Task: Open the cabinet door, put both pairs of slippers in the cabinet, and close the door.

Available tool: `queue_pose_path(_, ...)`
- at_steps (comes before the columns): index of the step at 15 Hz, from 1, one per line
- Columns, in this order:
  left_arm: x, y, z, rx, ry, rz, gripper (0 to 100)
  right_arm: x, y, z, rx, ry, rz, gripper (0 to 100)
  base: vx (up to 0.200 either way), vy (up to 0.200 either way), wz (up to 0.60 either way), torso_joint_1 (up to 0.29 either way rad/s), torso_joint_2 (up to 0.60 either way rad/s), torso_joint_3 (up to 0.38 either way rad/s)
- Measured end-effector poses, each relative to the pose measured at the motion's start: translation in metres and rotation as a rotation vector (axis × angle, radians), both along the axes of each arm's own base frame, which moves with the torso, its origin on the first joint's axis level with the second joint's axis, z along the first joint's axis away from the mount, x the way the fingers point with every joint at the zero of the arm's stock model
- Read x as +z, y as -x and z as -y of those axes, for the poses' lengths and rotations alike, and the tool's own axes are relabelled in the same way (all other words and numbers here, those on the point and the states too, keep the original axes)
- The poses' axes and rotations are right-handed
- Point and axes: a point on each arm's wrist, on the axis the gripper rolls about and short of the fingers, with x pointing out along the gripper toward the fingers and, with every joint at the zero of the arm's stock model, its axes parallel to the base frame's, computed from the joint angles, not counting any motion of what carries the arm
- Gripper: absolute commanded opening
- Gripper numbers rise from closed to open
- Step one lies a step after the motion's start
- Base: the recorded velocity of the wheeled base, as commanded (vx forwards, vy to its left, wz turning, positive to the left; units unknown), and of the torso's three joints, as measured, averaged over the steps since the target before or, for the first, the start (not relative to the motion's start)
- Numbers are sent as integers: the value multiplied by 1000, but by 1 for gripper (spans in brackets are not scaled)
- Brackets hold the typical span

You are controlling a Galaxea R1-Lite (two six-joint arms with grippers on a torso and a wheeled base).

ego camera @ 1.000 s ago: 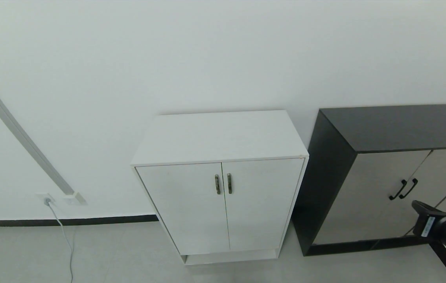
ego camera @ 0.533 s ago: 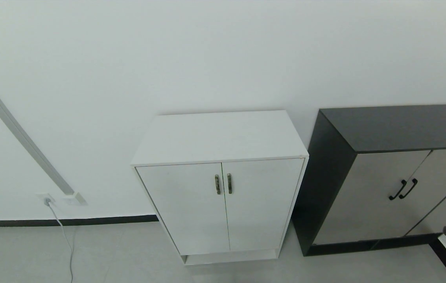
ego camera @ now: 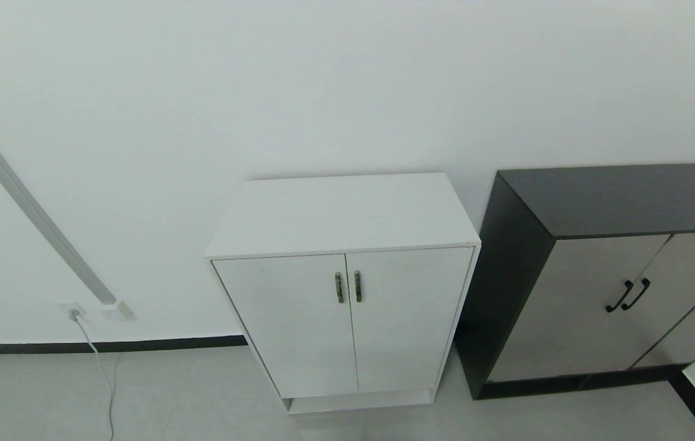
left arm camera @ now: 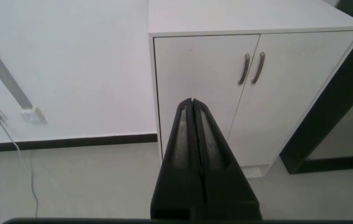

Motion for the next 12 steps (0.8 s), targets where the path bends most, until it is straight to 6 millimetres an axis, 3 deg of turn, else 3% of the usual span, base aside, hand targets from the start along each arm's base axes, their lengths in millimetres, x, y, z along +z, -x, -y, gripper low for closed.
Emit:
queue_pose_path(5,0,0,0,0,0,0,0,-12,20,0,73,-11,-44,0,0,0,0,0,0,0)
queue_pose_path(12,0,0,0,0,0,0,0,-16,32,1,131,64,-5,0,0,0,0,0,0,0)
